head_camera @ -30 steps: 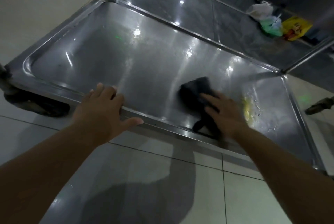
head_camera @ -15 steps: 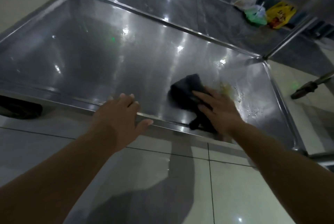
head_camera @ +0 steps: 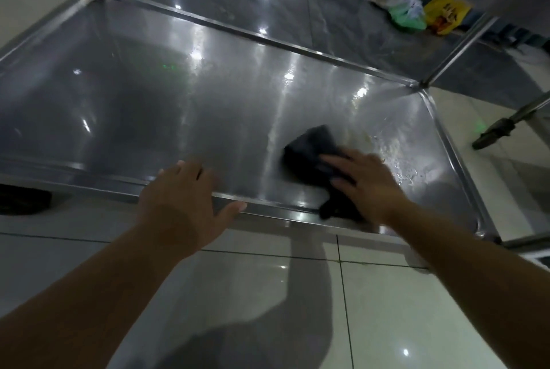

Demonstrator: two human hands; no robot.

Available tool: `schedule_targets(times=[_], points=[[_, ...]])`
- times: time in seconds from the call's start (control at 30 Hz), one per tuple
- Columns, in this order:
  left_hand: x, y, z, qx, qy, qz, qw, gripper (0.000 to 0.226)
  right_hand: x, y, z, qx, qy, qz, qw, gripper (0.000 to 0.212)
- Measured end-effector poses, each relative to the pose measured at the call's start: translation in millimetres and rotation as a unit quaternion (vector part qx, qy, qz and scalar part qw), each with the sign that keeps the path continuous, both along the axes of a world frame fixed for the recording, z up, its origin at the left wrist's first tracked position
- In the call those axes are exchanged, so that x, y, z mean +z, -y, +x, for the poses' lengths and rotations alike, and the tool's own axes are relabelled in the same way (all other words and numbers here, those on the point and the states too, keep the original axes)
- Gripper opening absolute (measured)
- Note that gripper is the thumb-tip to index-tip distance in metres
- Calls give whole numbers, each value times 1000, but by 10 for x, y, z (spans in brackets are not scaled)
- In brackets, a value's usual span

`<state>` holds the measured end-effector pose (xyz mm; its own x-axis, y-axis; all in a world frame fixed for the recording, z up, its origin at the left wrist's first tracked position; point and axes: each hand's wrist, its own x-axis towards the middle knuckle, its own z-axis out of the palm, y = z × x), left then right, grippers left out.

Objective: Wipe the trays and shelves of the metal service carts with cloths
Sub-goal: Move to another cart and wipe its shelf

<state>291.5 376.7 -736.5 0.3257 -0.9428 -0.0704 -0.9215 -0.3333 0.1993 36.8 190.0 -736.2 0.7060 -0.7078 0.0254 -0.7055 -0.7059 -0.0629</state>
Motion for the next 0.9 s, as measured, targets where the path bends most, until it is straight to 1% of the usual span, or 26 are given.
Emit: schedule_targets(times=[0.03,0.07,0.1,0.13,0.17,0.2,0.23,0.27,0.33,0.37,0.4,0.43,0.47,0.5,0.53,0.6,0.63,0.67,0.7,0.73,0.77,0.83,0.87,0.9], points=[[3,5,-16,1,6,1,1000,66,3,154,-121,-104,-5,5,995,44],[7,13,-34,2,11,-1,1000,65,20,281,-197,-215,9,23,976,45],[10,24,-57,4,17,-2,1000,65,24,373,-211,-311,34,37,949,46],[6,42,-88,8,25,5,1000,65,13,412,-162,-375,47,39,925,46],[0,66,-125,16,38,20,999,66,-10,395,-69,-403,41,36,914,47],[2,100,-174,28,51,37,998,67,-32,342,39,-399,31,34,916,47],[7,139,-237,39,60,44,996,66,-56,259,136,-366,25,30,930,46],[11,180,-310,38,63,41,996,62,-81,152,197,-309,20,20,951,45],[-32,262,-460,-9,58,19,998,54,-122,-93,153,-141,23,-4,990,44],[-66,303,-524,-44,45,7,998,52,-119,-179,45,-64,28,5,998,45],[-94,343,-571,-76,25,-5,997,49,-98,-203,-97,-18,35,19,999,46],[-104,381,-598,-98,4,-12,995,47,-65,-147,-248,-8,42,24,999,45],[-108,409,-618,-108,-16,-15,994,44,-49,-28,-398,-36,42,18,998,42],[-102,424,-626,-109,-34,-16,993,42,-47,130,-535,-95,35,8,995,40],[-91,431,-632,-105,-46,-20,993,40,-38,292,-634,-174,24,8,984,41],[-70,440,-657,-98,-50,-21,994,37,-13,540,-657,-333,29,32,942,44],[-68,437,-666,-92,-50,-16,994,37,-20,614,-553,-391,40,41,918,45],[-66,439,-675,-85,-50,-12,995,37,-32,644,-397,-428,51,44,901,46],[-68,443,-680,-78,-51,-9,996,37,-47,626,-220,-434,55,42,898,47],[-68,443,-680,-71,-54,-7,996,37,-59,570,-40,-405,53,36,912,47],[-64,438,-677,-66,-55,-7,996,37,-78,475,114,-350,48,27,935,46],[-56,427,-668,-62,-57,-13,996,37,-127,195,249,-180,37,2,983,44],[-51,420,-661,-63,-58,-15,996,37,-138,62,210,-77,34,2,996,44],[-50,412,-658,-64,-60,-15,996,38,-120,-18,108,10,28,17,999,44]])
